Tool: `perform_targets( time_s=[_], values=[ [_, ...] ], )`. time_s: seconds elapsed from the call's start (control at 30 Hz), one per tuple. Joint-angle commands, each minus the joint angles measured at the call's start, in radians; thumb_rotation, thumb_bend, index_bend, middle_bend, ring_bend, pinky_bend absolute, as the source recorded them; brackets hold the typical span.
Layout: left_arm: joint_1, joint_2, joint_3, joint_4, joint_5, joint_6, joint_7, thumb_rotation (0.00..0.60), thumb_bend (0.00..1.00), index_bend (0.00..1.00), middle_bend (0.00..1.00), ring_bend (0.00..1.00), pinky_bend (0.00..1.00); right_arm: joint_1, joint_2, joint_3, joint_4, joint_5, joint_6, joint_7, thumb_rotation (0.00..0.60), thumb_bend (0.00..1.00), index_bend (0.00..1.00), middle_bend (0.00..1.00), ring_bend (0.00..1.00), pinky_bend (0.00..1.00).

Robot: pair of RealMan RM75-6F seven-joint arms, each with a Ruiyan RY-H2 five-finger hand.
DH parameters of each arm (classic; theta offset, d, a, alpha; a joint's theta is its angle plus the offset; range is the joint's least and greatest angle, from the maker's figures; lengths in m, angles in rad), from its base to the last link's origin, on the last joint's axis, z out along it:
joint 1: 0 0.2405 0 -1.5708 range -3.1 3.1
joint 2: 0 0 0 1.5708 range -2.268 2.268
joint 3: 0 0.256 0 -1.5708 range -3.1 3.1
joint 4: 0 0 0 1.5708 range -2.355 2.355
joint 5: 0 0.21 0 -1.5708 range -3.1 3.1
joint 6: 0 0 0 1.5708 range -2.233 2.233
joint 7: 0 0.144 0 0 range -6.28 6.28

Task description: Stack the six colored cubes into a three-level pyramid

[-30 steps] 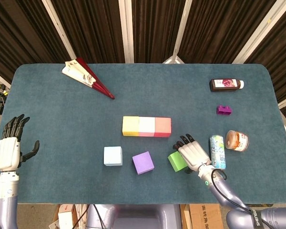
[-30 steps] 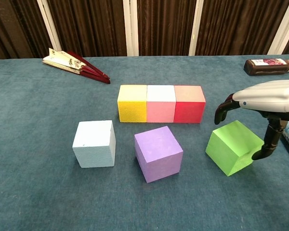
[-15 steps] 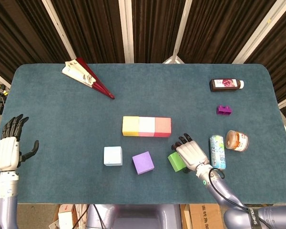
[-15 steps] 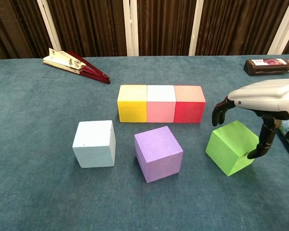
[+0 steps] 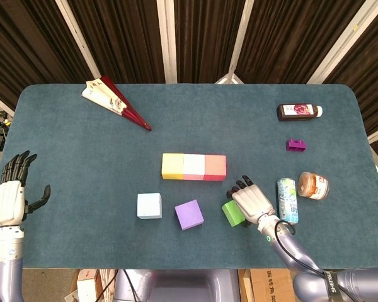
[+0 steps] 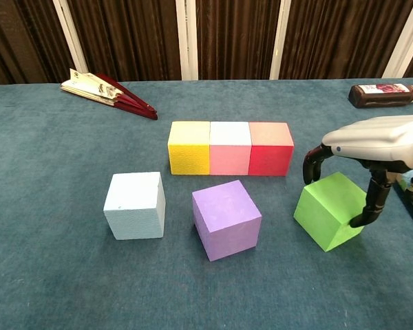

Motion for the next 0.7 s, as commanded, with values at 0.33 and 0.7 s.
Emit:
perform_targets(
  time_s=[0.33, 0.7],
  values=[
    [0.002, -0.002, -0.004, 0.003, -0.002, 0.000, 0.004, 0.600, 0.48, 0.14, 0.04, 0.00, 0.00, -0.003, -0.015, 0.001, 0.010, -0.024, 0.019, 0.015, 0.600, 0.22, 0.43, 0.38, 0.22, 0.02],
    [0.006, 0.016, 0.002, 0.013, 0.016, 0.017, 0.063, 0.600, 0.48, 0.14, 0.04, 0.00, 0.00, 0.017, 0.093, 0.039, -0.084, 0.010, 0.010, 0.038, 0.600, 0.22, 0.43, 0.38, 0.23, 0.00]
  ],
)
